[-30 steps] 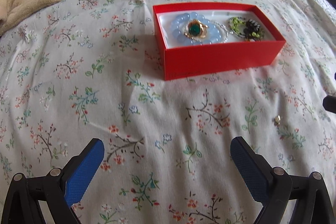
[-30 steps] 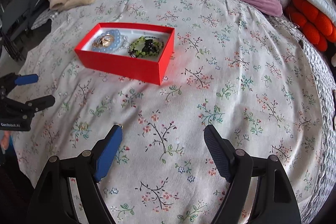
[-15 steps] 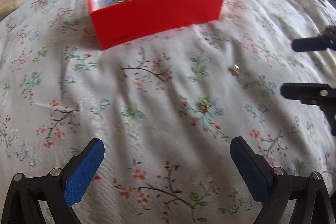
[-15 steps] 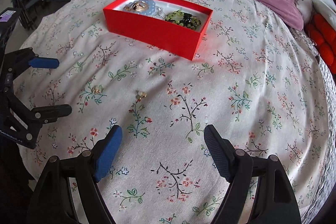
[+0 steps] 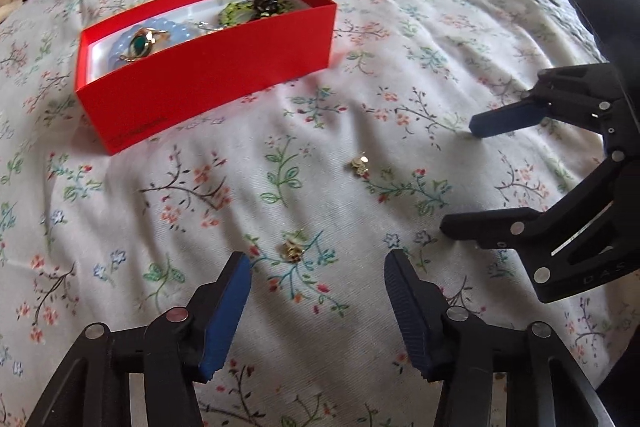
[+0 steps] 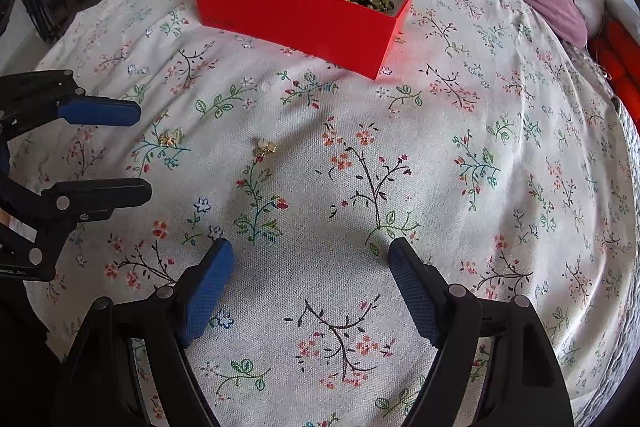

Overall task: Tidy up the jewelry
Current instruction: 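Grasp a small gold stud with the left tool while the right tool grasps another gold stud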

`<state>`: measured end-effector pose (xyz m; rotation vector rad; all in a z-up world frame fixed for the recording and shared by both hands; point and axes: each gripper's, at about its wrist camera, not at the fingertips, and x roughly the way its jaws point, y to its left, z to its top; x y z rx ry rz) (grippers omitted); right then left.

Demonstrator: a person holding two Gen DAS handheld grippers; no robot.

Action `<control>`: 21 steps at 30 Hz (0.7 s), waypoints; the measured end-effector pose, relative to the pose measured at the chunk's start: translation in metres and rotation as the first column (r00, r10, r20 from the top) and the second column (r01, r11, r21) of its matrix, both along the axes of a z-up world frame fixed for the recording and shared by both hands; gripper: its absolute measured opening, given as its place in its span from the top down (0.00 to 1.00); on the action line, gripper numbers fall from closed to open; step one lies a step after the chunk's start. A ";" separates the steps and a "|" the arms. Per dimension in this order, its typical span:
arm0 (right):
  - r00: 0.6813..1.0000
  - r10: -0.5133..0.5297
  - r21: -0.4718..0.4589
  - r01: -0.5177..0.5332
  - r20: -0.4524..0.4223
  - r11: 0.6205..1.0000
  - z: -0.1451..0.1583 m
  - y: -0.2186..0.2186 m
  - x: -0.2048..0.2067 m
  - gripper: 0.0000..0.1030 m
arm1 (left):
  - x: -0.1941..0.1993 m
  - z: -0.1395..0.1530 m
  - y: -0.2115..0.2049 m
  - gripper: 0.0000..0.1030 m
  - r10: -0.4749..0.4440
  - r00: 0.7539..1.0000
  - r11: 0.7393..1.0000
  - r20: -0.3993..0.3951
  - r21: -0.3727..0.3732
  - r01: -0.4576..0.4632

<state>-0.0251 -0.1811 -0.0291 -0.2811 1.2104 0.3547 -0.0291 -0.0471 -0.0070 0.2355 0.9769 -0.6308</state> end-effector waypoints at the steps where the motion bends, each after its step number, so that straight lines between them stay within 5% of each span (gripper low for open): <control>1: 1.000 -0.004 0.006 0.004 -0.004 1.000 -0.001 -0.001 0.001 0.20 | 0.001 -0.002 -0.002 0.43 -0.002 1.000 1.000 0.001 0.004 0.002; 12: 1.000 -0.022 0.010 0.022 -0.001 1.000 -0.007 -0.004 0.006 0.10 | 0.013 -0.014 -0.008 0.62 -0.016 1.000 0.999 0.010 0.039 0.016; 21: 1.000 -0.018 0.004 0.018 0.011 1.000 -0.006 -0.001 0.008 0.09 | 0.013 -0.017 -0.013 0.93 -0.033 0.999 0.995 0.040 0.100 0.029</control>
